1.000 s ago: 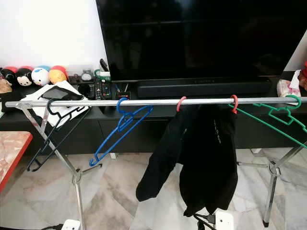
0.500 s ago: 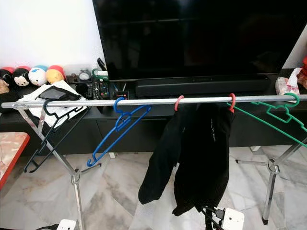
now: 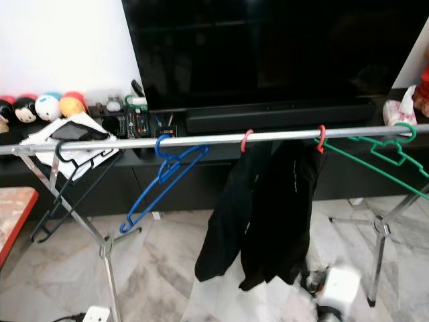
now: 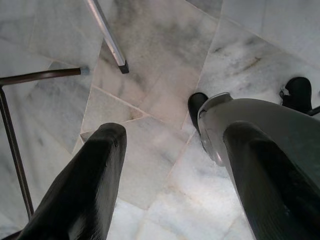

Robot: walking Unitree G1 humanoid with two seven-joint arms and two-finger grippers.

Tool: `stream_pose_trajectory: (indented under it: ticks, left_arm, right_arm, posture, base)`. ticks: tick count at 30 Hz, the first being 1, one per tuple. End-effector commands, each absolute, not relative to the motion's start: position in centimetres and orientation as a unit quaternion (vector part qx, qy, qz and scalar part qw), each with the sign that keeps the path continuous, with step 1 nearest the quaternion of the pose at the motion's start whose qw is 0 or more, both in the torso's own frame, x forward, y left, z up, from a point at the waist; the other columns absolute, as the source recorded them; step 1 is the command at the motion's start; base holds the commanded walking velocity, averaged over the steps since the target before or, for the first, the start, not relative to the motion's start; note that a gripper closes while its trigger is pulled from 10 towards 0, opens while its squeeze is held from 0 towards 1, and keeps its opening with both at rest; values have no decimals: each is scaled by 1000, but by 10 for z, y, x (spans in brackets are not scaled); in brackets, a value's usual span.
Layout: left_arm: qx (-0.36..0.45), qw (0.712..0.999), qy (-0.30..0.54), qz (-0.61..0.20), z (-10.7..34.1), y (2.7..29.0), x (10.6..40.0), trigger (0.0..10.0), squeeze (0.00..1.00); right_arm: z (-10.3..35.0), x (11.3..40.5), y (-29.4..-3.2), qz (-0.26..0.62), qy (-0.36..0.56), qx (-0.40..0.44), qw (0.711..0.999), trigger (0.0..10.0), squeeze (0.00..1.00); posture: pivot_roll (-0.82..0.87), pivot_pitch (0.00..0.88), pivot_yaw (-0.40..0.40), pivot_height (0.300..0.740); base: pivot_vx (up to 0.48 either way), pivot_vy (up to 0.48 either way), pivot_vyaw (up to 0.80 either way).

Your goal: Hang hanger

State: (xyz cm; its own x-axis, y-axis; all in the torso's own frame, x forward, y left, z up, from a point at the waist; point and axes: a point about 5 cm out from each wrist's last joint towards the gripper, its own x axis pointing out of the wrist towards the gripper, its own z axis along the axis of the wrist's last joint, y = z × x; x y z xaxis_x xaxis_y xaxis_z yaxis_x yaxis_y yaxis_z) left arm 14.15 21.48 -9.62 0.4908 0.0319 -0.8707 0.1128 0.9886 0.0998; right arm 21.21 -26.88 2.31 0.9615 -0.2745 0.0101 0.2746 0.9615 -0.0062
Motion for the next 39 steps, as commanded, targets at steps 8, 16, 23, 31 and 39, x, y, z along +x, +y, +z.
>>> stream_pose_trajectory:
  ticks: [8, 16, 23, 31, 39]
  left_arm:
    - [81, 857, 509, -23, -92, 232, 142, 10000, 0]
    - [71, 865, 496, -17, -92, 222, 149, 10000, 0]
    - [71, 860, 505, -29, -94, 213, 148, 10000, 0]
    - [72, 859, 506, -23, -93, 226, 145, 10000, 0]
    - [72, 858, 508, -25, -93, 225, 144, 10000, 0]
  right_arm:
    - [20, 197, -265, -138, 15, 4, 990, 10000, 0]
    - [19, 203, -265, -135, 38, 14, 990, 10000, 0]
    - [22, 202, -270, -137, 45, 7, 989, 10000, 0]
    - [27, 206, -271, -139, 42, 6, 989, 10000, 0]
    - [29, 206, -272, -141, 44, 5, 989, 10000, 0]
  posture:
    - [-90, 0, 27, 727]
    - [-53, 0, 14, 727]
    - [-75, 0, 14, 727]
    - [-98, 0, 15, 727]
    - [-99, 0, 12, 727]
  base:
    - [0, 0, 0]
    - [0, 0, 0]
    - [0, 0, 0]
    - [0, 0, 0]
    - [0, 0, 0]
